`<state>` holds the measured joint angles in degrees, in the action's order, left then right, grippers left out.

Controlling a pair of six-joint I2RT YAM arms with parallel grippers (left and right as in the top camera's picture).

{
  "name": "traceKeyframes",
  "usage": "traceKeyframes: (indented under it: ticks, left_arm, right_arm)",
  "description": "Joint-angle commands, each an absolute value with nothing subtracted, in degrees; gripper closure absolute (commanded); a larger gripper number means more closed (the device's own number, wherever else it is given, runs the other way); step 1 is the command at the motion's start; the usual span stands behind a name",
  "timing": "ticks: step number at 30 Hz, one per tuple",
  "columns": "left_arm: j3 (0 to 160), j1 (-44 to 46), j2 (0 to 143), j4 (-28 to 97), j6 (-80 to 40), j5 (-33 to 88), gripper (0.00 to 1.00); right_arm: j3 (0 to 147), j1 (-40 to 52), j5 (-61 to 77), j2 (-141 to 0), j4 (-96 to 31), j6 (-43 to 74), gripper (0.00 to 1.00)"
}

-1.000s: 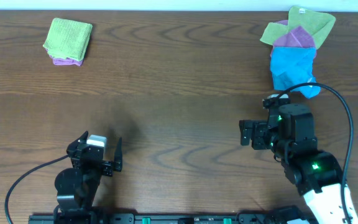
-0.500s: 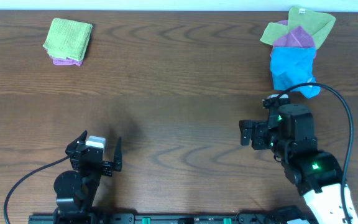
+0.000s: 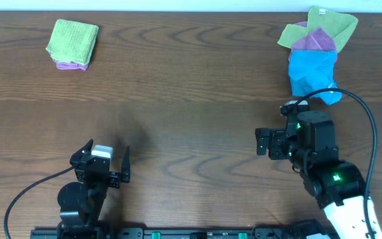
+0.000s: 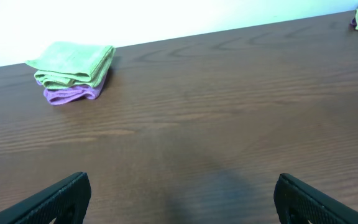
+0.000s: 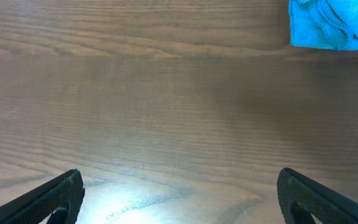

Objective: Fold the cloth

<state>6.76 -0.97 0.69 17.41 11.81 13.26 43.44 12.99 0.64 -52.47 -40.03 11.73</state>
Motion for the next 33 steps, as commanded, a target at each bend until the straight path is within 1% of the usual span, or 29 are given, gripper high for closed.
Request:
traceKeyframes:
  ticks: [1, 3, 6, 11, 17, 22, 33]
  left_arm:
    - [5.4, -1.1, 0.2, 17.6, 11.3, 12.2, 0.05]
    - [5.4, -1.1, 0.2, 17.6, 11.3, 12.2, 0.05]
    - [5.4, -1.1, 0.2, 17.6, 11.3, 12.2, 0.05]
    - [5.4, -1.1, 0.2, 17.6, 11.3, 12.3, 0.04]
    - [5.4, -1.1, 0.2, 17.6, 11.3, 12.2, 0.05]
    - [5.4, -1.1, 0.2, 17.6, 11.3, 12.2, 0.05]
    - [5.4, -1.1, 0.2, 17.6, 11.3, 12.3, 0.05]
  right_arm:
    - [43.4, 13.6, 0.9, -52.2, -40.0, 12.4, 0.01]
    - [43.3, 13.5, 0.1, -51.0, -40.0, 11.5, 0.01]
    - [42.0, 13.0, -5.3, -46.4, -39.6, 7.4, 0.01]
    - [34.2, 10.9, -7.5, -35.1, -37.0, 2.1, 0.01]
    - [20.9, 8.7, -7.0, -20.6, -31.4, 2.1, 0.01]
    - [14.2, 7.3, -7.0, -11.0, -30.9, 2.1, 0.01]
    - [8.9, 6.8, -7.0, -0.9, -31.3, 2.1, 0.01]
